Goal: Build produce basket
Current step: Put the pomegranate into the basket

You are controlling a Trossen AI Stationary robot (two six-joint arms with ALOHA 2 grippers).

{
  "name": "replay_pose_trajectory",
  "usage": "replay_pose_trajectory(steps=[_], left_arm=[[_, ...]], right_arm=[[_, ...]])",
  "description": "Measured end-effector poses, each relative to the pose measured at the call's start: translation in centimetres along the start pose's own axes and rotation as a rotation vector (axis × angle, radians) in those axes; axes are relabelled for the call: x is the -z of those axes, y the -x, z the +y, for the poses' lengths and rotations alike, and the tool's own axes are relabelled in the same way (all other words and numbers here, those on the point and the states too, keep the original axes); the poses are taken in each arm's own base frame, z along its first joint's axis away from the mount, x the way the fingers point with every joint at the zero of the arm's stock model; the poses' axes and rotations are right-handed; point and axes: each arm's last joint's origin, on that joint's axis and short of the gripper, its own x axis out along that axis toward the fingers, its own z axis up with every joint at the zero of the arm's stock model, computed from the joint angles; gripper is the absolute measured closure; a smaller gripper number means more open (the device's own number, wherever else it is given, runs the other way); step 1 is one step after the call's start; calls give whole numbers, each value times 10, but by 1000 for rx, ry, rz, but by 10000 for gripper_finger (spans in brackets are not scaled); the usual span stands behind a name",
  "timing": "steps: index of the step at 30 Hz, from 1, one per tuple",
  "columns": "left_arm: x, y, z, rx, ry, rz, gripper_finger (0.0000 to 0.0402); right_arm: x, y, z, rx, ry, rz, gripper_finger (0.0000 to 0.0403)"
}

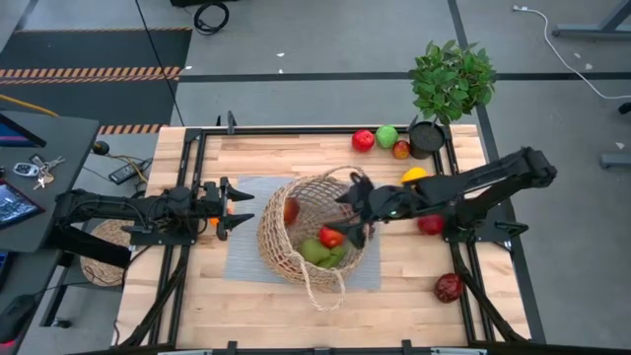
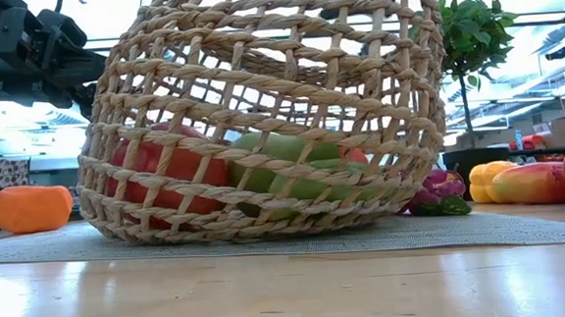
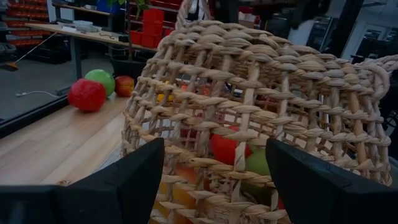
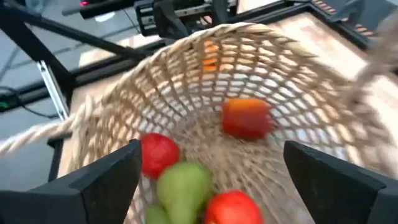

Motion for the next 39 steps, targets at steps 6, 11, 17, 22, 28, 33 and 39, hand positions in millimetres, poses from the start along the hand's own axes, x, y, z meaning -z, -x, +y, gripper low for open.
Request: replay_pose_trajectory(steps=[6, 11, 17, 22, 28, 33, 39], left_arm=[[0, 0, 0, 0, 0, 1, 115], [0, 0, 0, 0, 0, 0, 115], [0, 0, 0, -1, 0, 1, 115], [0, 0, 0, 0, 0, 0, 115], [0, 0, 0, 0, 0, 1, 115], [0, 0, 0, 0, 0, 0, 115], [0, 0, 0, 0, 0, 1, 115]], right_arm=[[6, 48, -18, 108, 5, 124, 24], [29, 70, -35, 176, -35, 273, 33], [63, 80, -54, 300, -126, 453, 31], [92, 76, -65, 395, -210, 591, 20], [110, 78, -79, 509, -297, 726, 4], [122, 77, -93, 573, -338, 818, 4], [123, 68, -103, 556, -357, 895, 4]])
